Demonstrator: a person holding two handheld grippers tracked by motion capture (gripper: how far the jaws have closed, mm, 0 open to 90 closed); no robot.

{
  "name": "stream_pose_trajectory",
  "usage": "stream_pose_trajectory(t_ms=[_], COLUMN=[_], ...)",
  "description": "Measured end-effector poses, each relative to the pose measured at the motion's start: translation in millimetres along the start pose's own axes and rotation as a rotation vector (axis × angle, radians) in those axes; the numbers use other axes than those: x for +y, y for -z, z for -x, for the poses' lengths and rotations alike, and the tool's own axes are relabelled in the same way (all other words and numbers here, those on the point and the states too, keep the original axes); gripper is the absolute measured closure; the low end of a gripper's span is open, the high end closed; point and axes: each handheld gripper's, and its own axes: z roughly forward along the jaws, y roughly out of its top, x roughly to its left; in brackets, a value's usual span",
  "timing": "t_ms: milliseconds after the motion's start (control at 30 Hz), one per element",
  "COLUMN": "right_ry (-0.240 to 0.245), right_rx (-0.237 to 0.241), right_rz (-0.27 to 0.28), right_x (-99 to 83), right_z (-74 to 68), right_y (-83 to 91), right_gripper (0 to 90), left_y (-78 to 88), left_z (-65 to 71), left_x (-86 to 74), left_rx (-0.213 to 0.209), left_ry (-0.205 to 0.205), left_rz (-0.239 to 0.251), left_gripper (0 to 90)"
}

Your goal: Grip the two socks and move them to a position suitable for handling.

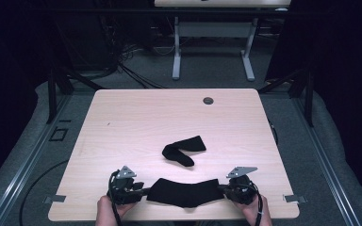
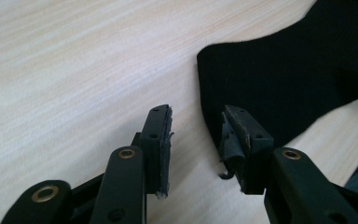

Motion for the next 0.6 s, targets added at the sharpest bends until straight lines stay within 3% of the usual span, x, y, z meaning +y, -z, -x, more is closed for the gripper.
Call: stream_pose_trajectory(t_ms=[167, 300, 367, 500, 600], right_ry=[0.006, -0.004, -0.017, -0.001, 0.007], right_rx=[-0.006, -0.024, -0.01, -0.015, -0.022], right_rz=[0.006, 0.037, 0.034, 0.009, 0.017], right_x=[0.4, 1.5, 1.4, -1.0, -1.5], right_z=[-1.1, -3.4, -8.8, -13.1, -15.1], right_y=[-0.4, 4.2, 3.3, -4.7, -5.9], right_gripper=[84.6, 78.3, 69.7, 69.2, 75.2], left_y=[-10.5, -17.5, -19.5, -19.6, -16.7], left_z=[-0.3, 0.4, 1.7, 3.0, 2.3], left_x=[7.8, 10.9, 11.8, 11.9, 11.0], left_rx=[-0.016, -0.006, 0.002, 0.018, 0.03], left_ry=[-0.013, -0.033, -0.049, -0.059, -0.062], left_rz=[-0.025, -0.047, -0.05, -0.048, -0.047], left_gripper=[66.3, 81.5, 85.6, 87.9, 89.5])
